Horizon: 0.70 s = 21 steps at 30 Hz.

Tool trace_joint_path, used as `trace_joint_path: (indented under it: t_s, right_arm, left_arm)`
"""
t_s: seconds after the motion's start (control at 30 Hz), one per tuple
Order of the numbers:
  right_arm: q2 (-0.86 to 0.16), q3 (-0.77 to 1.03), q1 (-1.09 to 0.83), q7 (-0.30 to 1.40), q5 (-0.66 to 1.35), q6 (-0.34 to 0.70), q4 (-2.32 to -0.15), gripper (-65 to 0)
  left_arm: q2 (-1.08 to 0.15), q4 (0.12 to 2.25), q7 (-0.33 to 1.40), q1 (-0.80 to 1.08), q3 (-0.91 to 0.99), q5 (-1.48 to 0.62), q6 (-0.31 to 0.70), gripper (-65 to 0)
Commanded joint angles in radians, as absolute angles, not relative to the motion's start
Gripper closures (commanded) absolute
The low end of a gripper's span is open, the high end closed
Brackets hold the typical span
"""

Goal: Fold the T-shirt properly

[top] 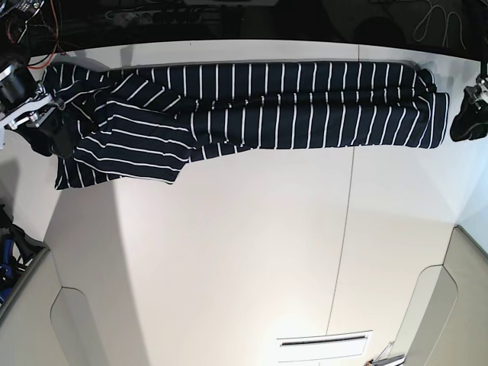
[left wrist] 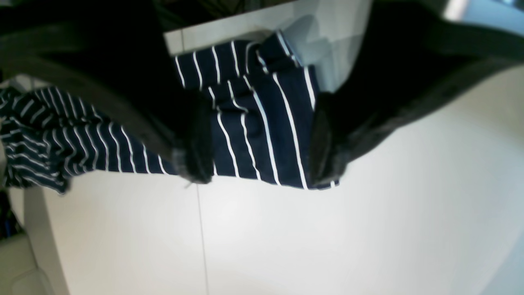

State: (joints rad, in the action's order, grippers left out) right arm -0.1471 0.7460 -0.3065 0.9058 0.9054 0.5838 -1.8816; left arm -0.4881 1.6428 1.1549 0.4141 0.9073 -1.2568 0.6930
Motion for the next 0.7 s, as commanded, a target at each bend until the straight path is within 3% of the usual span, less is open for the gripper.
trace_joint_path:
  t_s: [0.0, 0.07, 0.33, 0.67]
  right_arm:
    - [-0.160, 0.751, -0.294, 0.889, 0.927, 0.591, -1.898, -16.4]
    - [-0.157, 0.748, -0.275, 0.895, 0.925, 0.591, -1.898, 0.0]
    - [-0.132, 0.654, -0.253, 0.868, 0.806, 0.591, -1.831, 0.0]
    - [-0.132, 0.532, -0.252, 0.777, 0.737, 0.591, -1.592, 0.0]
  left_arm:
    - [-0.500, 1.657, 1.140, 0.422, 0.915, -1.277, 0.698, -43.2]
    - [-0.482, 1.657, 1.123, 0.435, 0.915, -1.266, 0.698, -43.2]
    - [-0.424, 1.652, 1.024, 0.455, 0.859, -1.133, 0.698, -43.2]
    - [-0.424, 1.652, 0.813, 0.452, 0.661, -0.805, 0.691, -44.2]
